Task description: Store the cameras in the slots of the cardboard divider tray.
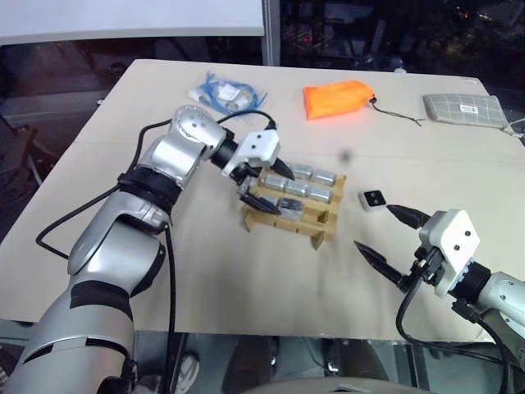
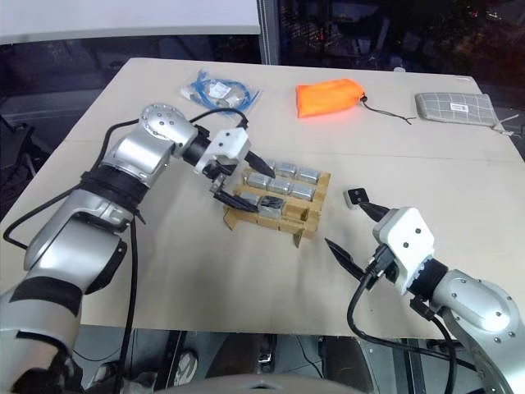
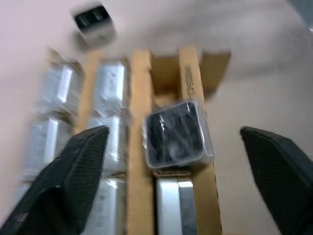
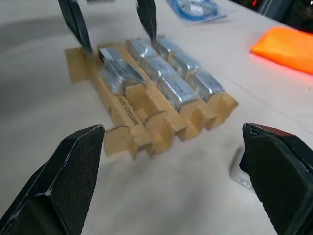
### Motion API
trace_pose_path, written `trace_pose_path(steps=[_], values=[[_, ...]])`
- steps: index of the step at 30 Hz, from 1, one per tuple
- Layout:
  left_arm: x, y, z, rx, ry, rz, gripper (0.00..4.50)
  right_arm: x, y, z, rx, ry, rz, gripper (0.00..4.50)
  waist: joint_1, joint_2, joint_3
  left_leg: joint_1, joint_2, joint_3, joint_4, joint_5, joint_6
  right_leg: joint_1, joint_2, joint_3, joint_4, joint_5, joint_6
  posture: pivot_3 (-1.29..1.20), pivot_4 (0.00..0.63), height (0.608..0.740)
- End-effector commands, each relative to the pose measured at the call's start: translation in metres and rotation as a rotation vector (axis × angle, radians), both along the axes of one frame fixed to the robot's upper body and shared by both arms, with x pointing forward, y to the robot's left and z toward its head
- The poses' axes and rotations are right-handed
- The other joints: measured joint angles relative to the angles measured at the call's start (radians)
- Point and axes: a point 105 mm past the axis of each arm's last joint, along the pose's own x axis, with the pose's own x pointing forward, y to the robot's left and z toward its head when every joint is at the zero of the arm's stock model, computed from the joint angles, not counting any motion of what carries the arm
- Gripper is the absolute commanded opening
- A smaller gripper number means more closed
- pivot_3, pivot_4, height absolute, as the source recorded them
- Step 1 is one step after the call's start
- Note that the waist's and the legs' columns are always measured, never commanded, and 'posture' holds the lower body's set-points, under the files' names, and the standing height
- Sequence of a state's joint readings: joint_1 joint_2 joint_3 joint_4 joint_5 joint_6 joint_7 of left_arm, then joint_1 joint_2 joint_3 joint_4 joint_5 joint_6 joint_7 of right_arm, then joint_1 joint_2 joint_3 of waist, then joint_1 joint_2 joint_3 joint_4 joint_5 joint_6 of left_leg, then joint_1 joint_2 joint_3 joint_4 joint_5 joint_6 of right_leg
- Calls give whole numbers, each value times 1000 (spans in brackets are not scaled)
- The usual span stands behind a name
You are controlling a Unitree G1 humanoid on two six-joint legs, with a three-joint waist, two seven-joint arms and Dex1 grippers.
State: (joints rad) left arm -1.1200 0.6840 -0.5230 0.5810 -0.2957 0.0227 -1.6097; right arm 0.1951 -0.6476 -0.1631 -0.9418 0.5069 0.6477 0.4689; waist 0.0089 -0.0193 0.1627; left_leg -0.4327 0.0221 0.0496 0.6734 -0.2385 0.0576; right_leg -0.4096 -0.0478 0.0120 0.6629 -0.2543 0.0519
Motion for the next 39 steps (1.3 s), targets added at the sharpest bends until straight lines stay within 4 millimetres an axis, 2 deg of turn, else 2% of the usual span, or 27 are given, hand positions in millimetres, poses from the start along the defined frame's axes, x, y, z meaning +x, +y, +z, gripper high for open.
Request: trace_pose_path(steps=[1, 6, 17, 18, 21, 33, 35, 38, 39], values=[[-5, 2, 8, -31, -53, -4, 4445, 5, 1, 8, 0, -52, 7, 4500, 1, 0, 0, 0, 0, 0, 0, 0, 0, 0, 0, 0, 0, 0, 0, 0, 150, 740], [-17, -5, -3, -63, -74, -14, 4445, 10, 1, 11, -7, -61, 29, 4500, 3, 0, 0, 0, 0, 0, 0, 0, 0, 0, 0, 0, 0, 0, 0, 0, 150, 740], [-13, -17, -30, -53, -263, 27, 4445, 5, 3, 13, -12, -63, 12, 4500, 4, 0, 0, 0, 0, -1, 1, 0, 0, 1, 0, -1, 1, 0, 0, 0, 150, 740], [-14, -17, -31, -44, -273, 16, 3894, 5, 3, 13, -12, -64, 10, 4500, 4, 0, 0, 0, 0, -1, 1, 0, 0, 1, 0, -1, 1, 0, 0, 0, 150, 740], [-14, -17, -35, -27, -291, 0, 2744, 4, 3, 14, -13, -64, 4, 4500, 5, 0, 0, 0, 0, 0, 1, 0, 0, 1, 0, -1, 1, 0, 0, 0, 150, 740], [-8, -11, -40, 6, -312, 8, 2744, 5, 3, 13, -22, -65, -4, 4500, 4, 0, 0, 0, 0, 0, 1, 0, 0, 1, 0, -1, 1, 0, 0, 0, 150, 740], [-7, -10, -40, 11, -308, 11, 2187, 5, 3, 13, -22, -64, -4, 4500, 4, 0, 0, 1, 0, 0, 1, 0, 0, 1, 0, -1, 1, 0, 0, 0, 150, 740], [-7, -12, -35, -13, -283, 22, 996, 4, 2, 13, -25, -63, -6, 4500, 8, 0, -2, 1, 0, -1, 2, 0, 0, 2, 0, -2, 1, 0, 0, 0, 150, 740], [-8, -12, -32, -26, -270, 25, 753, 4, 2, 13, -26, -63, -6, 4500, 8, 0, -2, 2, 0, -3, 3, 0, 0, 4, 0, -3, 1, 0, 0, 0, 150, 740]])
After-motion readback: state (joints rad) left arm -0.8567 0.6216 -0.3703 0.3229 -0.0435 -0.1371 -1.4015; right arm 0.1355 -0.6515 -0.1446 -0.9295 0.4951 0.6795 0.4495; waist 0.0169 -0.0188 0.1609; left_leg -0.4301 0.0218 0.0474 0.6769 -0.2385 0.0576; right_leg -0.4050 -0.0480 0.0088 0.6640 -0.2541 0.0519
